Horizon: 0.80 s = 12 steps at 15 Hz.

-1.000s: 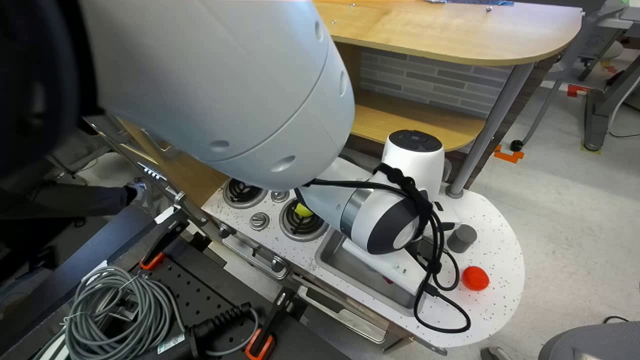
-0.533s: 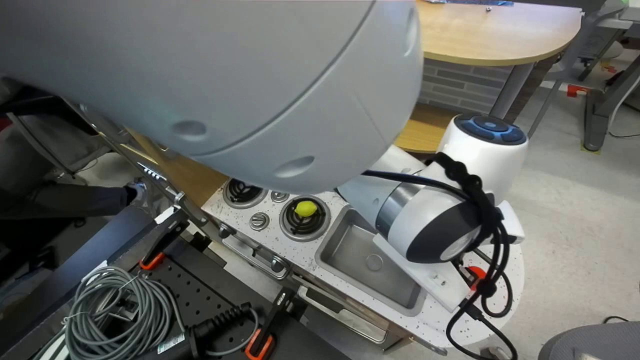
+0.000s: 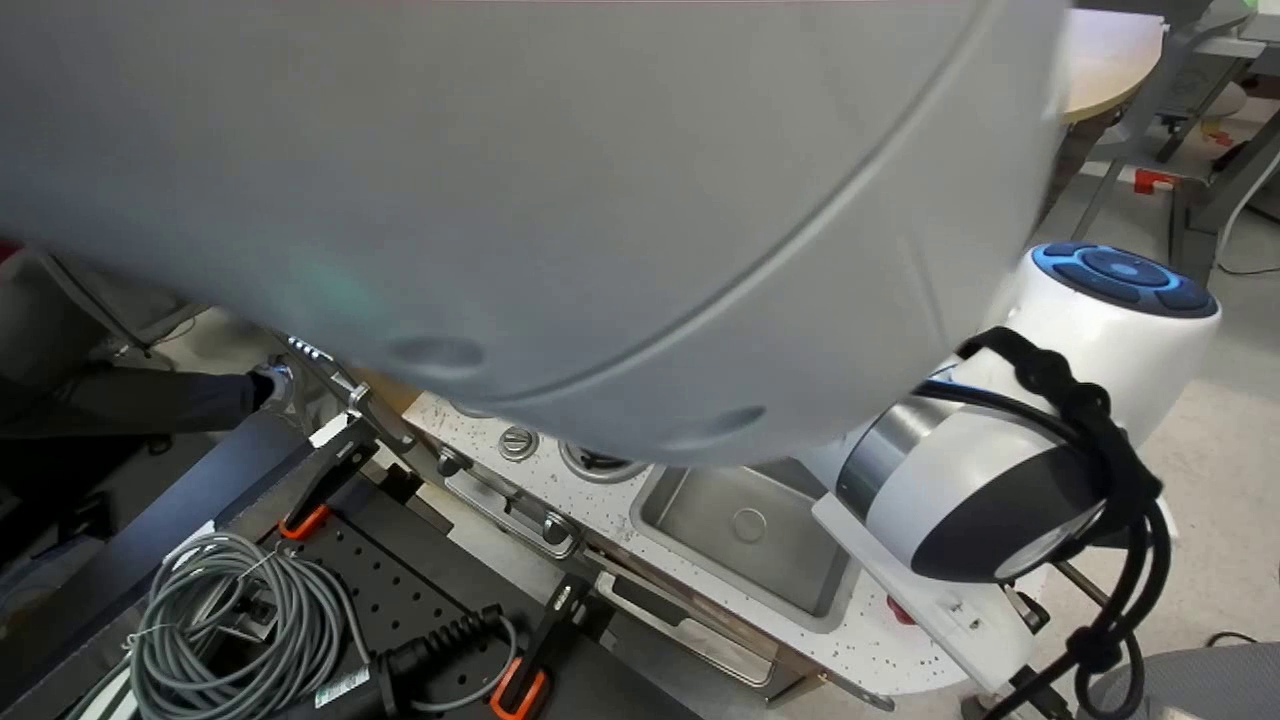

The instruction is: Pick up the red plush toy and put it on the sink countertop

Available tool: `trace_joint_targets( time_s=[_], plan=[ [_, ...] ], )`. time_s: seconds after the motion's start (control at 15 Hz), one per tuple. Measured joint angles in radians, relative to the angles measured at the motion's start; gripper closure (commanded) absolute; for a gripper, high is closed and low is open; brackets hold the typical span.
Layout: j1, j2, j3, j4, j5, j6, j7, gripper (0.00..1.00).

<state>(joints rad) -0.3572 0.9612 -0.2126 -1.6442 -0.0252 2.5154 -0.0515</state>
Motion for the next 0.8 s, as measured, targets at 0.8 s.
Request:
trace_joint_targets(
  time_s=[0.8],
  plan=[
    [-0.057,0.22,-0.015,0.342,0.0,-0.242,0.05,0.84]
  ],
)
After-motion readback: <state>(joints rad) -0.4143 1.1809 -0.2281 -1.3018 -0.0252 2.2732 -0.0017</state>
